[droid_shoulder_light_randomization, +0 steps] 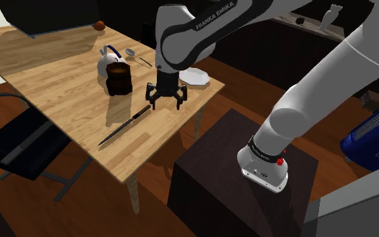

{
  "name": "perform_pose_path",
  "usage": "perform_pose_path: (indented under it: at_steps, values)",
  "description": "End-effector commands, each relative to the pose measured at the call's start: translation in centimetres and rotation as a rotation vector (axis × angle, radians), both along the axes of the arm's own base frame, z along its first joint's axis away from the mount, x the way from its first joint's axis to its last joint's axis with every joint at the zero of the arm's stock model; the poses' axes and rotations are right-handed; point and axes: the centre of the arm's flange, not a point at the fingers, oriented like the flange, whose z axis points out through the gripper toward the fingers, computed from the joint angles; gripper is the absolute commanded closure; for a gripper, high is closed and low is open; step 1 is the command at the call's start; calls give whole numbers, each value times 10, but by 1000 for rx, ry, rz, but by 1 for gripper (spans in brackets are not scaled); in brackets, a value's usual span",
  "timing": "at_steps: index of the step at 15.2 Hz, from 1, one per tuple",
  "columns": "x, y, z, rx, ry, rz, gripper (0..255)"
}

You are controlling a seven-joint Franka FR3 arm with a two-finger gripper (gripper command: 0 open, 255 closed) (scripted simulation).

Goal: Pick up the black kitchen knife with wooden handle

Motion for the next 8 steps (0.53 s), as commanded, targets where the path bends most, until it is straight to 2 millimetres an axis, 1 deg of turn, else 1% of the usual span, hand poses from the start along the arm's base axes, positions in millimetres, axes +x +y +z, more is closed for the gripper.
perform_pose_path:
  at_steps: [1, 8]
  values:
    - [15, 7, -17, 3, -8, -71, 0]
    - [72, 34, -76, 6, -31, -298, 0]
